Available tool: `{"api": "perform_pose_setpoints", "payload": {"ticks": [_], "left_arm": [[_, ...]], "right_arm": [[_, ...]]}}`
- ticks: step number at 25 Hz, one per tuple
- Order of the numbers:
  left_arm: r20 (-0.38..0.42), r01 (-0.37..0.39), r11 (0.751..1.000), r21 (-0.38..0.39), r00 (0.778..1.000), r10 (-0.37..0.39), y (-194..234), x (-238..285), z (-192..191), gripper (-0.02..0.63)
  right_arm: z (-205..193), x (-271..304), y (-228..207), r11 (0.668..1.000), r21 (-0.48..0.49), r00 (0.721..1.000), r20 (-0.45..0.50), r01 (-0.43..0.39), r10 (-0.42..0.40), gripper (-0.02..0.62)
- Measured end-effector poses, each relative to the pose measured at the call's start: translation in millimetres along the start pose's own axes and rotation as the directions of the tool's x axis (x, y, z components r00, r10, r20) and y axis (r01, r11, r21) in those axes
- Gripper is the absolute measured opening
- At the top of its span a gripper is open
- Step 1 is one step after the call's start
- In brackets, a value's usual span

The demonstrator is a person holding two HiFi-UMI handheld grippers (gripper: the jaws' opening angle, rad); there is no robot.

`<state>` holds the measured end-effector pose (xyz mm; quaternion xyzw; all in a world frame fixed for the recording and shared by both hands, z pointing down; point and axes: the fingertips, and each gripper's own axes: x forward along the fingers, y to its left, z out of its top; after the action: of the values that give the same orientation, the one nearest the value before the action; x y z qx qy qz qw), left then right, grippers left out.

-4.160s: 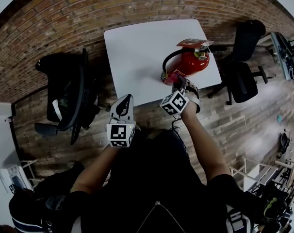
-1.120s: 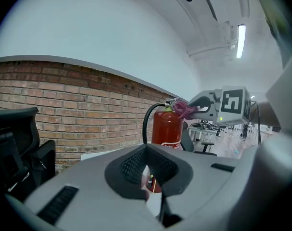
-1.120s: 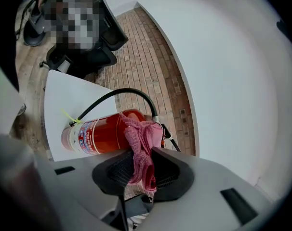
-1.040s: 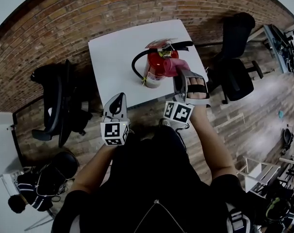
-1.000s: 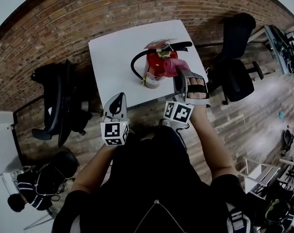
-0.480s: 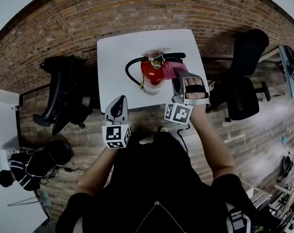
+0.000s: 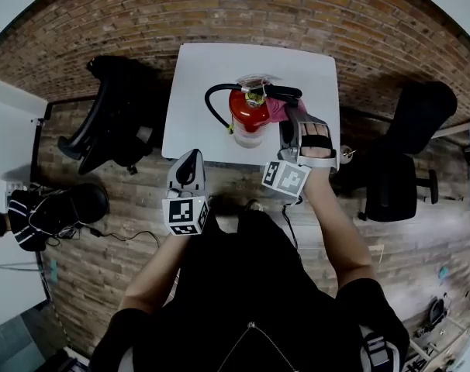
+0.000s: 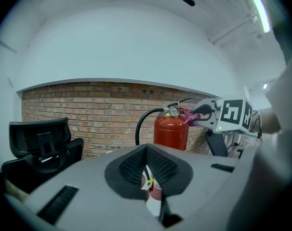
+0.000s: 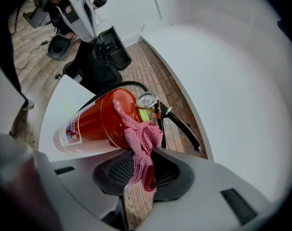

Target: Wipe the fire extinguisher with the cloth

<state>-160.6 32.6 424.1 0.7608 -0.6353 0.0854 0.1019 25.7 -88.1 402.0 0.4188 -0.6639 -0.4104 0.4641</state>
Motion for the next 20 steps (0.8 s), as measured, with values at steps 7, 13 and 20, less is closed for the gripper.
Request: {"api": "perform_pose_setpoints", "payload": {"ticks": [7, 13, 20], "left_arm": [[-0.002, -0.051, 0.999, 0.005, 0.999, 0.051, 5, -22, 4, 0.031], [0.006, 0.014, 1.0, 0.021, 1.0, -0.014, 6, -17, 17, 0.031], [0.066, 0.124, 0.991, 0.05, 0.99, -0.128, -6, -3, 54, 0.029]], "right_arm": [[-24, 6, 20, 0.995, 0.084, 0.998, -0.028, -0.046, 0.049, 0.103], [-54, -11, 38, 0.803, 0.546, 0.966, 0.048, -0.238, 0.254, 0.103], [-49, -58, 1, 0.409, 0.858, 0.947, 0.24, -0.31, 0.214, 0.103]]}}
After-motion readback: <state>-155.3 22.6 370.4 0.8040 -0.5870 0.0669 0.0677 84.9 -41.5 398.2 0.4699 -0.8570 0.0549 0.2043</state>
